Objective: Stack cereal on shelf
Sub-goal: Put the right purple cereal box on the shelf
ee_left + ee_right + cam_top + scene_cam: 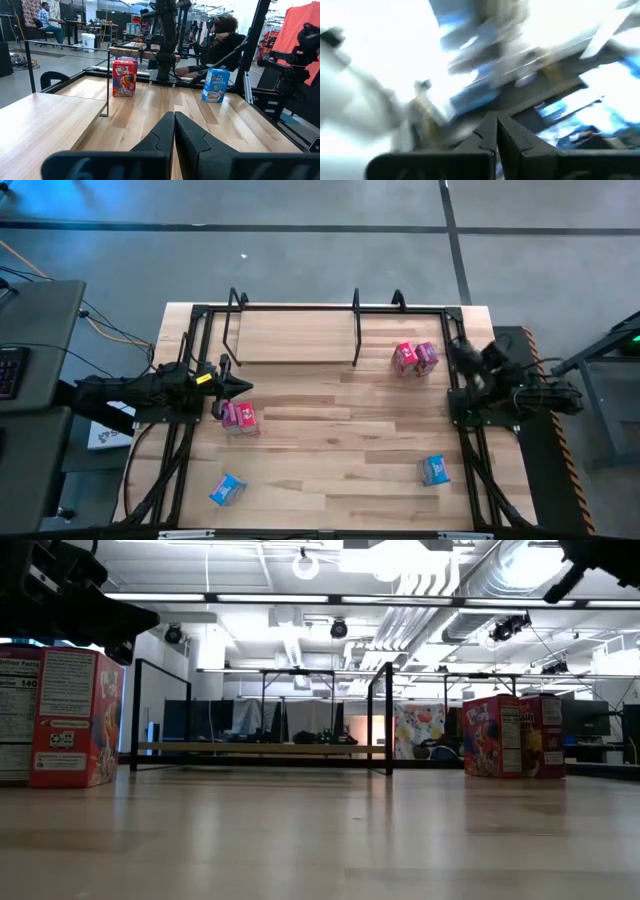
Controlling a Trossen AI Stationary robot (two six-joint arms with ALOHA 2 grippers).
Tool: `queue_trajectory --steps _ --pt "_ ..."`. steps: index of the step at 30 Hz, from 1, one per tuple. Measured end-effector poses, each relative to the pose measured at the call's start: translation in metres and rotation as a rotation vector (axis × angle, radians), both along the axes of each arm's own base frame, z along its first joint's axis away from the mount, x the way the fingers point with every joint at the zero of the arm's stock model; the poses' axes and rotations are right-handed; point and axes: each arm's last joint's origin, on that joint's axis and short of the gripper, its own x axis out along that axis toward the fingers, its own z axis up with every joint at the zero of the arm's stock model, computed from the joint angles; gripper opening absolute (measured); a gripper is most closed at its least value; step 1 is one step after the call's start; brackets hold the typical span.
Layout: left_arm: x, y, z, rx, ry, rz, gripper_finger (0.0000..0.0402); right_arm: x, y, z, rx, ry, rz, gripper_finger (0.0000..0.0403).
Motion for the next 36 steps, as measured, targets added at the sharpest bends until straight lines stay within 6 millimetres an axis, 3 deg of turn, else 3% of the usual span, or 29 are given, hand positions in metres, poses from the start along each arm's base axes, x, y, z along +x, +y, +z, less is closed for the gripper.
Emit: queue_trajectory --steps 2,4,12,15,21,24,27,36 --pt "0.000 0.000 0.000 0.000 0.000 0.000 0.0005 -0.001 -0.004 0.008 0.122 0.027 -0.086 0.0000" --pt "0.000 0.000 0.000 0.000 0.000 0.000 0.0005 0.006 -0.007 0.017 0.196 0.171 -0.165 0.0000" --pt "0.000 0.000 0.000 0.000 0.000 0.000 0.0005 0.056 -0.025 0.053 0.480 0.779 -0.394 0.0021" --pt "0.000 0.000 0.000 0.000 -0.001 0.000 0.0005 0.068 -0.040 0.061 0.592 1.044 -0.440 0.0076" --pt "0.000 0.000 0.000 0.000 -0.001 0.000 0.0005 0.076 -0.080 0.081 0.851 1.453 -0.416 0.0232" --pt "0.000 0.000 0.000 0.000 -0.001 0.000 0.0005 0.074 -0.097 0.076 0.983 1.636 -0.369 0.0287" --pt "0.000 0.000 0.000 0.000 0.000 0.000 0.0005 0.074 -0.109 0.065 1.043 1.755 -0.281 0.0315" --pt "0.000 0.000 0.000 0.000 -0.001 0.000 0.0005 0.067 -0.116 0.026 1.107 1.927 -0.219 0.0323"
